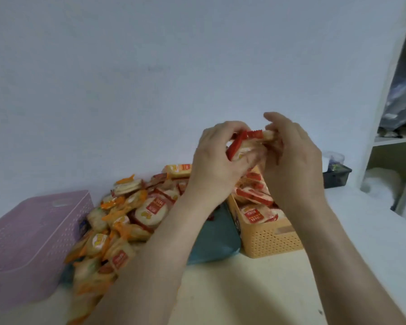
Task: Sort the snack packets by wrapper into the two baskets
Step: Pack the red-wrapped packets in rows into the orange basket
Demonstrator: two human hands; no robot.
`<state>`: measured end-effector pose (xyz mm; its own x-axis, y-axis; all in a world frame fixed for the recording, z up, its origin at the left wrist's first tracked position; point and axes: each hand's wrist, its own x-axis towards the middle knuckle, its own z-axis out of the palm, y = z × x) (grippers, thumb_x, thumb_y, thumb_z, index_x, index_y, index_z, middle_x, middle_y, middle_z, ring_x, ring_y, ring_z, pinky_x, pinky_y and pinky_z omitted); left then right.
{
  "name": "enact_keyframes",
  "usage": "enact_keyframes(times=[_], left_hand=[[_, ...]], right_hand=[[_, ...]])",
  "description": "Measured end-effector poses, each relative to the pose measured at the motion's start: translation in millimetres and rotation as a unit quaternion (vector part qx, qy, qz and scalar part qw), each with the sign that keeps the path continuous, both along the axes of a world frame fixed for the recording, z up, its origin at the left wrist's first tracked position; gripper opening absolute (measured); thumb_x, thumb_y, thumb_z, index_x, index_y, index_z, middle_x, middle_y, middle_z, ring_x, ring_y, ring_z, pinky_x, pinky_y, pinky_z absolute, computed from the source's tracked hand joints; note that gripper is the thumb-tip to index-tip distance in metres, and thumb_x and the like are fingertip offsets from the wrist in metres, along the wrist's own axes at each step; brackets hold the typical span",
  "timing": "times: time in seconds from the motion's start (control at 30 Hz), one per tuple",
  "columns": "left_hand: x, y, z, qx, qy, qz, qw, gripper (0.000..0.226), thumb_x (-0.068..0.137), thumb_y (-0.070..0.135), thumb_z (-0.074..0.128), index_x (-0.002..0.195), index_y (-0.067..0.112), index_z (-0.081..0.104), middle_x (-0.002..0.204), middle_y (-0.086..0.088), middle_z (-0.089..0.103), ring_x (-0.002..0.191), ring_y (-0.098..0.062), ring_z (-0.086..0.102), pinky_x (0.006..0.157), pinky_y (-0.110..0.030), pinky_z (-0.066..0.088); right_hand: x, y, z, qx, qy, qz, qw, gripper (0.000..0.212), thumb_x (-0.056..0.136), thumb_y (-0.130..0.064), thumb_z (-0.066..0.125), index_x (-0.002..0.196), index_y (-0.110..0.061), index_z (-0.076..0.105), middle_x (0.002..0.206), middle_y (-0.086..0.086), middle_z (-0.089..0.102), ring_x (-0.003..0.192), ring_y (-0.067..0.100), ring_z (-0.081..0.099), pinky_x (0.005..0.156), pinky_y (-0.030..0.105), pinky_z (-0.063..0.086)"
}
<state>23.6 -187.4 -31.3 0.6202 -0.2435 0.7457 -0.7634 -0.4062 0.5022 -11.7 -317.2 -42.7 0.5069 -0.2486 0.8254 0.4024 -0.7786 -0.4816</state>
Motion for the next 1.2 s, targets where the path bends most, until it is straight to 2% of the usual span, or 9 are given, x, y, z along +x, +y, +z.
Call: enact_keyframes(times=[0.1, 0.2, 0.37, 0.5, 0.63, 0.7, 0.9, 1.13, 1.2], left_hand=[[10, -13, -30, 0.181, 0.075, 0.005, 0.981, 0.048, 0.088, 0.05, 0.06, 0.127, 0.022, 0.051, 0.128, 0.004, 0.054, 0.123, -0.016, 0.042, 0.101, -0.032, 0.038], [14, 6, -55, 0.202, 0.147, 0.064, 0.966, 0.054, 0.092, 0.056, 0.049, 0.135, 0.024, 0.046, 0.135, 0.006, 0.049, 0.129, -0.015, 0.038, 0.106, -0.034, 0.035], [1, -3, -80, 0.254, 0.252, 0.136, 0.924, 0.046, 0.093, 0.057, 0.04, 0.124, 0.022, 0.045, 0.098, 0.002, 0.065, 0.091, -0.021, 0.064, 0.084, -0.037, 0.048], [5, -18, -78, 0.17, 0.391, 0.098, 0.9, 0.028, 0.096, 0.032, 0.044, 0.103, 0.008, 0.057, 0.078, -0.006, 0.072, 0.059, -0.019, 0.071, 0.072, -0.044, 0.061], [-8, -23, -66, 0.177, 0.325, 0.082, 0.925, 0.02, 0.099, 0.021, 0.042, 0.097, 0.011, 0.059, 0.081, -0.002, 0.069, 0.055, -0.015, 0.071, 0.067, -0.041, 0.061], [-15, -17, -63, 0.169, 0.279, 0.082, 0.942, 0.015, 0.099, 0.023, 0.042, 0.096, 0.019, 0.056, 0.082, 0.002, 0.066, 0.061, -0.017, 0.071, 0.064, -0.04, 0.061], [-54, 51, -63, 0.117, 0.204, 0.144, 0.961, 0.016, 0.095, 0.025, 0.047, 0.109, 0.03, 0.055, 0.088, 0.011, 0.062, 0.077, -0.018, 0.066, 0.068, -0.042, 0.059], [-79, 94, -88, 0.103, 0.246, 0.16, 0.951, 0.023, 0.099, 0.024, 0.04, 0.119, 0.035, 0.046, 0.08, 0.011, 0.063, 0.06, -0.007, 0.064, 0.047, -0.015, 0.04], [-81, 98, -91, 0.097, 0.24, 0.163, 0.952, 0.022, 0.102, 0.032, 0.037, 0.122, 0.037, 0.044, 0.092, 0.017, 0.062, 0.074, -0.004, 0.066, 0.051, -0.011, 0.04]], right_hand=[[4, -20, -29, -0.096, 0.178, -0.011, 0.979, 0.066, 0.08, 0.005, 0.05, 0.141, -0.018, 0.043, 0.135, 0.007, 0.055, 0.127, 0.027, 0.044, 0.106, 0.039, 0.036], [1, -35, -48, -0.046, 0.266, 0.004, 0.963, 0.062, 0.084, -0.001, 0.049, 0.141, -0.025, 0.043, 0.141, 0.001, 0.049, 0.128, 0.024, 0.044, 0.102, 0.046, 0.041], [3, -56, -60, -0.047, 0.354, -0.034, 0.934, 0.053, 0.091, -0.025, 0.052, 0.143, -0.025, 0.038, 0.137, 0.007, 0.053, 0.122, 0.029, 0.05, 0.096, 0.044, 0.045], [0, -53, -73, -0.111, 0.358, -0.034, 0.926, 0.048, 0.095, -0.037, 0.043, 0.142, -0.037, 0.033, 0.126, -0.001, 0.061, 0.11, 0.023, 0.056, 0.088, 0.043, 0.05], [-12, -56, -66, -0.109, 0.33, -0.025, 0.937, 0.06, 0.087, -0.033, 0.054, 0.138, -0.053, 0.029, 0.147, -0.011, 0.04, 0.134, 0.019, 0.037, 0.102, 0.053, 0.035], [-21, -50, -61, -0.177, 0.259, -0.038, 0.949, 0.051, 0.083, -0.03, 0.056, 0.128, -0.053, 0.046, 0.145, -0.012, 0.042, 0.139, 0.016, 0.03, 0.104, 0.053, 0.025], [-35, -18, -51, -0.187, 0.168, 0.143, 0.957, 0.036, 0.079, -0.043, 0.06, 0.113, -0.03, 0.066, 0.119, -0.014, 0.059, 0.118, 0.016, 0.051, 0.091, 0.049, 0.045], [-22, 18, -66, -0.204, 0.246, 0.239, 0.917, 0.045, 0.08, -0.048, 0.059, 0.114, -0.019, 0.065, 0.122, -0.004, 0.053, 0.121, 0.021, 0.044, 0.104, 0.036, 0.038], [-22, 21, -65, -0.223, 0.274, 0.232, 0.907, 0.046, 0.083, -0.052, 0.06, 0.115, -0.019, 0.064, 0.126, -0.003, 0.048, 0.127, 0.021, 0.036, 0.107, 0.035, 0.032]])
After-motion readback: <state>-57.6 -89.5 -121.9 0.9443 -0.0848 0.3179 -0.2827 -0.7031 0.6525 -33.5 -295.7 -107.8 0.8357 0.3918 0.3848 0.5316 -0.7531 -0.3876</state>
